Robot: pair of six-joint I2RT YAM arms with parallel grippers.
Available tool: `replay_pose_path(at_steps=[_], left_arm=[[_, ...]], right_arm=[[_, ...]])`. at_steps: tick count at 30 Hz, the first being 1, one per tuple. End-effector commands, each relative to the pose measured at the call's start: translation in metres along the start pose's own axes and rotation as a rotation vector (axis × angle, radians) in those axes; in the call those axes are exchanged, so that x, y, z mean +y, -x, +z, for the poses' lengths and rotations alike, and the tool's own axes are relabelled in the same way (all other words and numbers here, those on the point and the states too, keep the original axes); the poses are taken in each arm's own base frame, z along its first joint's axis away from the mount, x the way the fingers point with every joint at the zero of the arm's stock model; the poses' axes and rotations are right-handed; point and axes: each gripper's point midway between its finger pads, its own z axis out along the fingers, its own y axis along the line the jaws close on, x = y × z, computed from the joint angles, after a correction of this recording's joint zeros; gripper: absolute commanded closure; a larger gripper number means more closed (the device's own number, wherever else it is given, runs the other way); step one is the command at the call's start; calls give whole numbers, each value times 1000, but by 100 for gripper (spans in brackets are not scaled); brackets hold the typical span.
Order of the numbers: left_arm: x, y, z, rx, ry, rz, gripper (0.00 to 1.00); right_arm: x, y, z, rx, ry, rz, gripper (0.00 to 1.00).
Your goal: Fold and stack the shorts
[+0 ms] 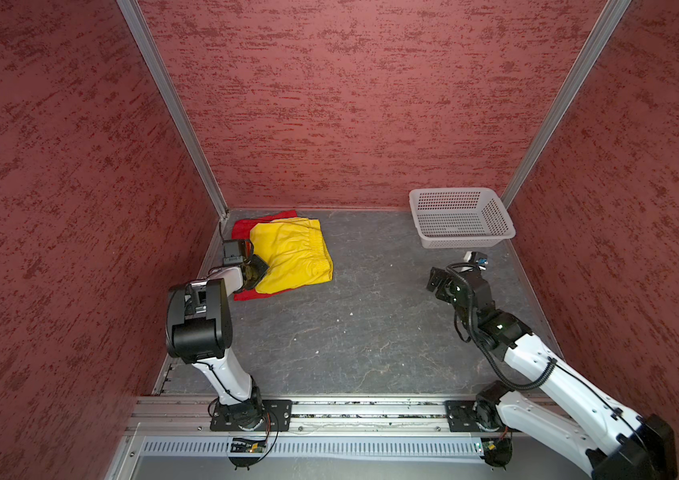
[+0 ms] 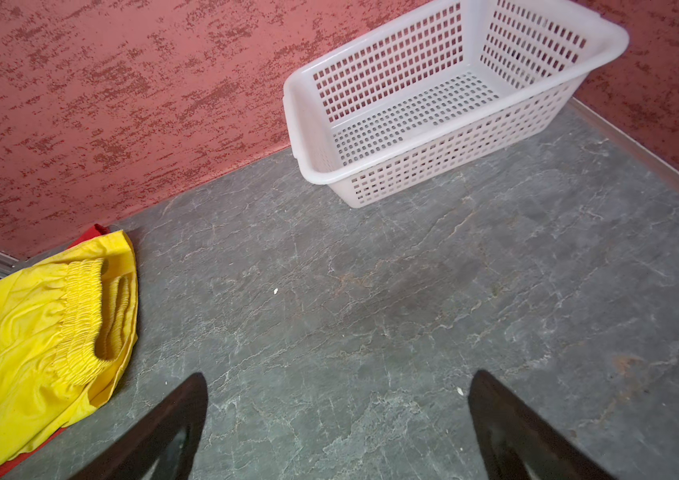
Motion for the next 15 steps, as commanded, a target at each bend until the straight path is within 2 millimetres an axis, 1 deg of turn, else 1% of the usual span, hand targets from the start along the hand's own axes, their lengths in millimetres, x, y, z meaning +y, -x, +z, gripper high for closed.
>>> replay_pose_path(at_steps=[1,2,3,4,5,6,7,8,9,10,11,12,13,14,15], left_arm=[[-11,10,-10,-18,-46,-5,100],[-20,13,-19,-26,-66,1,100],[-29,15,-30,-41,-86,12,96],[-43,21,-46,-71,-118,33,86],[-55,26,-64,-108,-144,57,80],[-64,30,-81,-147,-156,82,78],[-74,35,-102,-197,-168,116,71],[-82,40,-121,-244,-177,147,60],[-87,43,-136,-279,-179,169,42],[-88,47,-150,-317,-170,179,22],[-87,52,-160,-360,-153,200,0],[-87,55,-163,-405,-145,242,1],[-83,56,-163,-455,-120,302,1],[-80,57,-163,-516,-98,376,1],[-78,52,-159,-546,-94,442,0]], right_arm=[[-11,16,-3,-58,-62,-10,1],[-13,21,-4,-76,-78,-16,1],[-15,25,-4,-91,-93,-25,1],[-19,31,-5,-113,-118,-29,1],[-24,35,-5,-138,-147,-34,1],[-29,37,-5,-159,-172,-33,1],[-34,41,-5,-193,-194,-26,1],[-34,43,-5,-216,-187,-44,1],[-32,45,-3,-227,-168,-74,1],[-30,47,-1,-242,-144,-103,1],[-30,47,3,-254,-130,-133,1],[-33,46,7,-273,-125,-170,1],[-35,45,12,-319,-115,-229,1],[-42,46,13,-384,-130,-255,1],[-53,46,13,-433,-161,-239,1]])
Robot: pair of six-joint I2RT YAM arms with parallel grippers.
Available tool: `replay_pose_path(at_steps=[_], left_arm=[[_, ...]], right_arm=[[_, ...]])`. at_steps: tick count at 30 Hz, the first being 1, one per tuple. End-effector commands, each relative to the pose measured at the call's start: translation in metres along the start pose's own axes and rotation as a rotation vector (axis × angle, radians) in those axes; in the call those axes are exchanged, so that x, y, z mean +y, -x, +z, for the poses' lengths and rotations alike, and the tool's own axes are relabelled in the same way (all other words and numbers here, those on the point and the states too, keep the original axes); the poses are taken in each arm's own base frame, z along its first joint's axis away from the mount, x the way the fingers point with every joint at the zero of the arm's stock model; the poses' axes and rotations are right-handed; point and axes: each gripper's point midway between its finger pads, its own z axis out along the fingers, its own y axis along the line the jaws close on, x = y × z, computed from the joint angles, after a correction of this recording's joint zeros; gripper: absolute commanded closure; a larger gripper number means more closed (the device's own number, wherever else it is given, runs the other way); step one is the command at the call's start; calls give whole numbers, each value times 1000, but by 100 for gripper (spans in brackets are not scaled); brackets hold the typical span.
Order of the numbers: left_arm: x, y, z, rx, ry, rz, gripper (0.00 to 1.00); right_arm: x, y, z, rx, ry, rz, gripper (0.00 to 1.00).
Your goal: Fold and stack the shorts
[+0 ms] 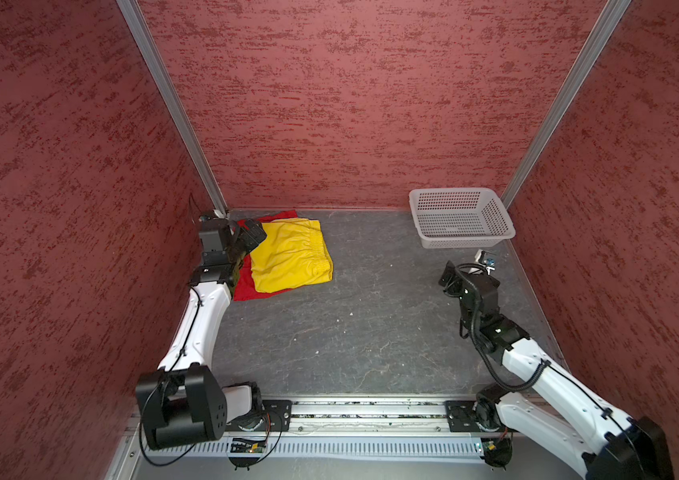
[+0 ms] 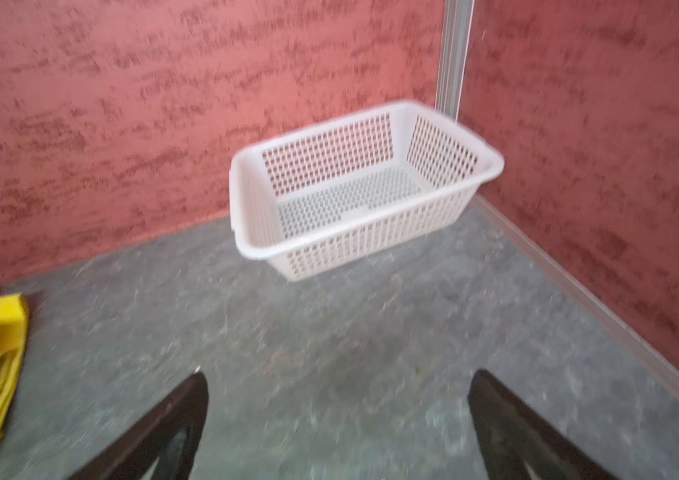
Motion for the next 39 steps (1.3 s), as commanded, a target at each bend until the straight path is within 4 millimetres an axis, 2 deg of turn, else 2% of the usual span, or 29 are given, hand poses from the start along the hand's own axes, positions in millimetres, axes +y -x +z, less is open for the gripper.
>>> replay_pose_path(at_steps=[1,4,7,10,13,16,18,22,23,26,28,29,31,33,34,35,37,39], left_arm=[[35,-37,10,-15,103,239,1],[50,-47,2,-91,102,187,0],[58,-60,-2,-137,74,220,0],[82,-80,2,-105,149,249,0],[101,-101,11,-65,200,275,0],[109,-107,12,-127,191,259,0],[100,-102,10,-188,137,273,1],[103,-104,11,-250,101,283,0],[98,-101,10,-289,66,294,0],[84,-116,8,-274,-16,357,0],[78,-130,14,-245,-71,393,0],[75,-129,18,-261,-94,406,0],[75,-135,20,-214,-97,410,1],[69,-136,31,-182,-118,431,1],[66,-139,36,-136,-127,439,0],[63,-140,44,-102,-119,451,0],[59,-143,47,-97,-92,487,0],[58,-142,48,-99,-99,486,0]], right_arm=[[-18,16,4,-208,-37,-41,1],[-29,-2,19,-118,-58,-28,1],[-36,-10,29,-55,-103,-102,1],[-48,-17,35,-51,-147,-123,1],[-60,-31,39,-39,-163,-102,1],[-70,-45,43,-40,-183,-97,1],[-71,-47,47,-18,-187,-106,1],[-78,-41,57,-38,-206,-81,1],[-79,-39,60,-48,-205,-72,1],[-81,-31,71,-85,-186,-45,1],[-79,-25,78,-122,-160,-22,1],[-77,-22,82,-132,-145,-35,1],[-79,-31,88,-155,-127,-39,1],[-56,-37,93,-109,15,-83,1],[-52,-38,91,-134,46,-89,1],[-58,-44,86,-153,50,-72,1],[-59,-42,71,-201,82,-64,1],[-54,-43,75,-190,122,-67,1]])
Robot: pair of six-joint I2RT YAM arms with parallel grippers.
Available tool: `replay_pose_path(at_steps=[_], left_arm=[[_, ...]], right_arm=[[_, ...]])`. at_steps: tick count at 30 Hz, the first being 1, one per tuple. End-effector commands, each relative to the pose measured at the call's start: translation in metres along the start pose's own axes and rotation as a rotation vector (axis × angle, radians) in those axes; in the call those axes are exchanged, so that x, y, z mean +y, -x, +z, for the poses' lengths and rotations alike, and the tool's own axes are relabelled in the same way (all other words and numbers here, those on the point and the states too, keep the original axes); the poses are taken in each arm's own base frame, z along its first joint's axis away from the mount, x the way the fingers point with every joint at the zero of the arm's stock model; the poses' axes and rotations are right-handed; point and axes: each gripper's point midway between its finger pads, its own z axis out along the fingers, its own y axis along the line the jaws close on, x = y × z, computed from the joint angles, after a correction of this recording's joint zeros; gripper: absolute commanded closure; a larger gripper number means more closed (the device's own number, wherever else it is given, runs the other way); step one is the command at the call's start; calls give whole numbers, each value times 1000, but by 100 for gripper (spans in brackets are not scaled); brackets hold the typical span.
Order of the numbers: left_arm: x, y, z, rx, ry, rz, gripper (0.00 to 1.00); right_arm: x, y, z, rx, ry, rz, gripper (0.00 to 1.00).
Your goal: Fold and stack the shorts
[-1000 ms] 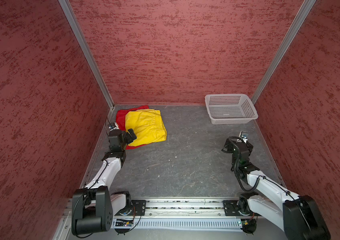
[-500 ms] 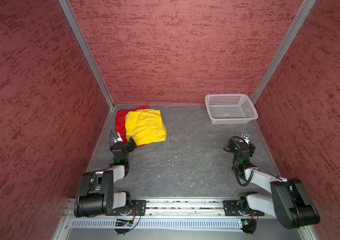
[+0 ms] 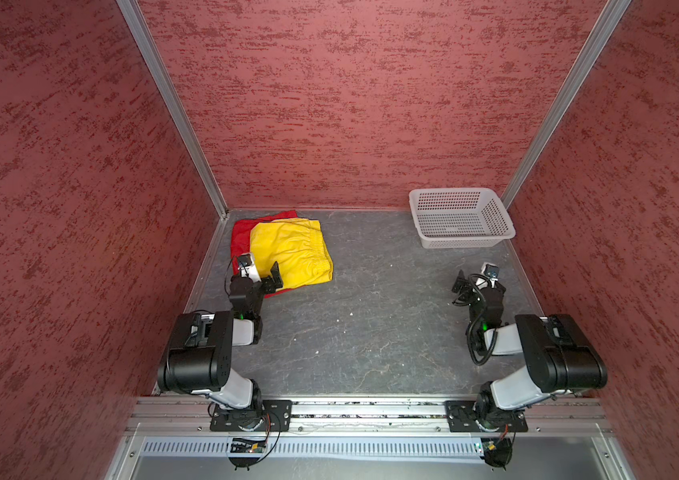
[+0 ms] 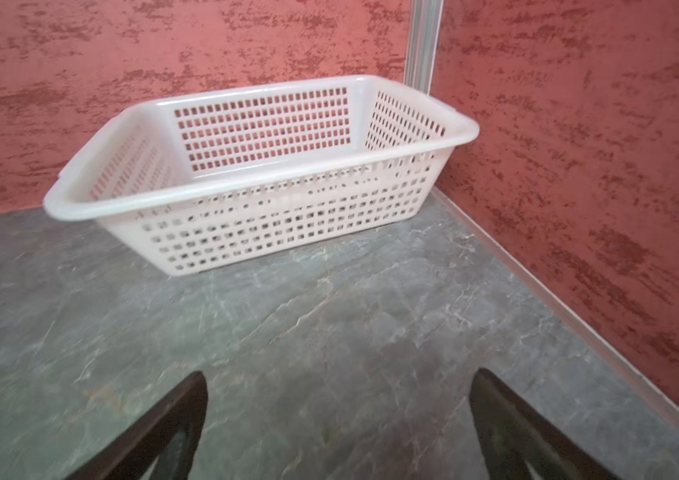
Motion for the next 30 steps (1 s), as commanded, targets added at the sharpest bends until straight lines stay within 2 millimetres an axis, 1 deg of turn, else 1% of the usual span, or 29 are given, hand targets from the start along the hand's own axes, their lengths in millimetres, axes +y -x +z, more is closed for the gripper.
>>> replay_pose_path(at_steps=[1,2,9,11,13,22,25,30], left_arm=[[-4,-14,0,63,-12,45,0],[-5,-13,0,59,-14,43,0],[-6,-14,2,65,-3,62,1],[-9,-14,2,66,6,78,0],[-9,-15,2,67,7,77,0],[-8,-14,2,66,7,76,0],[-8,-15,2,67,7,75,0],[-9,-15,2,69,3,76,0]], right_arm=[[20,30,5,-94,133,3,1],[22,30,17,-49,147,4,1],[22,31,15,-63,151,3,1],[27,31,10,-77,189,-11,1],[33,30,10,-69,219,-23,1],[34,29,11,-62,224,-25,1],[35,28,15,-47,230,-26,1],[32,28,14,-50,234,-14,1]])
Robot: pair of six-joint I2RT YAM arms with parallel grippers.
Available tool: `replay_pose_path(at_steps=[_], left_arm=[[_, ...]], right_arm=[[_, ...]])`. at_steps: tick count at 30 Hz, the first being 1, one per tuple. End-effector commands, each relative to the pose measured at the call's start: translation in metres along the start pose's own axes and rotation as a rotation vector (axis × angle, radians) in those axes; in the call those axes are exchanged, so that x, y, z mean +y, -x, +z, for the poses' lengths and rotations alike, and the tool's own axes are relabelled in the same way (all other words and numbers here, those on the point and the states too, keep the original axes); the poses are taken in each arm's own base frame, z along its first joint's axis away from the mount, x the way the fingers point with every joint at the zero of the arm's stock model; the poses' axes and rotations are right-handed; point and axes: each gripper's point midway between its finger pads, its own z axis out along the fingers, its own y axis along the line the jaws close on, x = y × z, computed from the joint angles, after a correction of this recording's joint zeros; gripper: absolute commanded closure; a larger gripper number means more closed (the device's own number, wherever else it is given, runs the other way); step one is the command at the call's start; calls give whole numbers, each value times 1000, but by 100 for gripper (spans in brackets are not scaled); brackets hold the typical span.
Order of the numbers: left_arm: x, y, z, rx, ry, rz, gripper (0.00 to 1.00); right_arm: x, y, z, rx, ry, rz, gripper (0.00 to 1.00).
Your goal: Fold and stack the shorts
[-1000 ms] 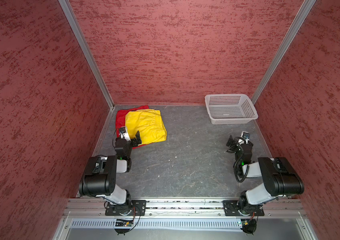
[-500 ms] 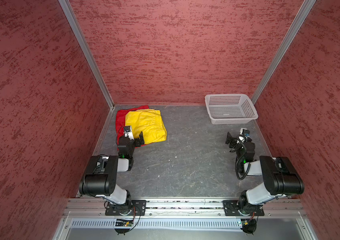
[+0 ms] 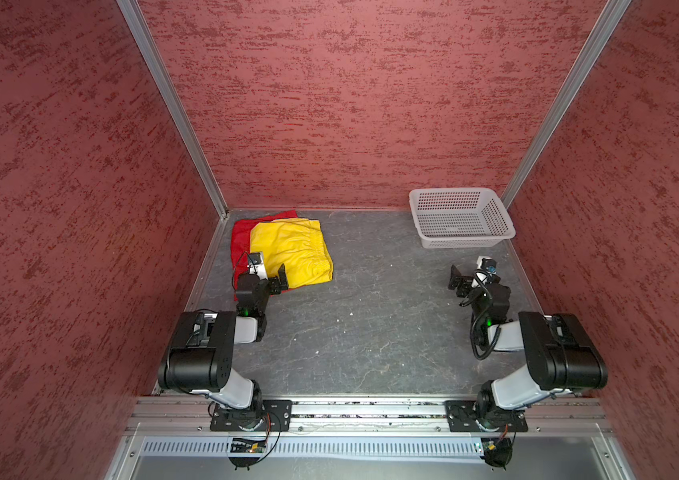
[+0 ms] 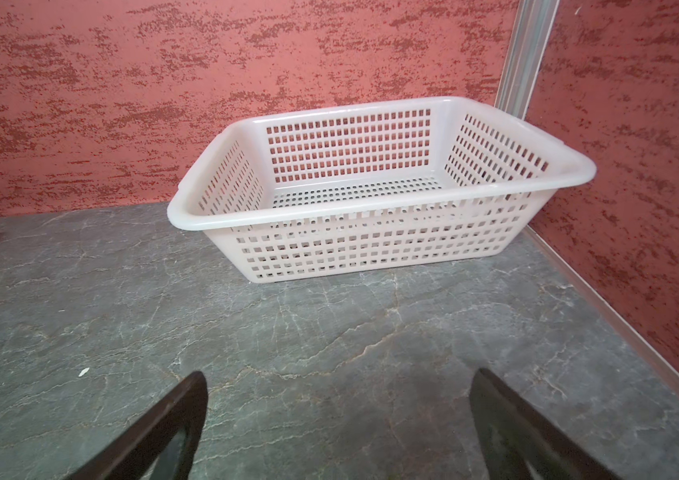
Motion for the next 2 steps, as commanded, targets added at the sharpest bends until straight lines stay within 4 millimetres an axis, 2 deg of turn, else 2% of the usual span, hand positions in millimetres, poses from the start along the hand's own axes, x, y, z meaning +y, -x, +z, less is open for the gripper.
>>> replay_pose_path(at_steps=[1,2], left_arm=[[0,6,2,-15,3,11,0],[0,6,2,-14,3,12,1]], right_arm=[[2,8,-1,-26,21,-4,1],[2,8,-1,-30,21,-4,1]])
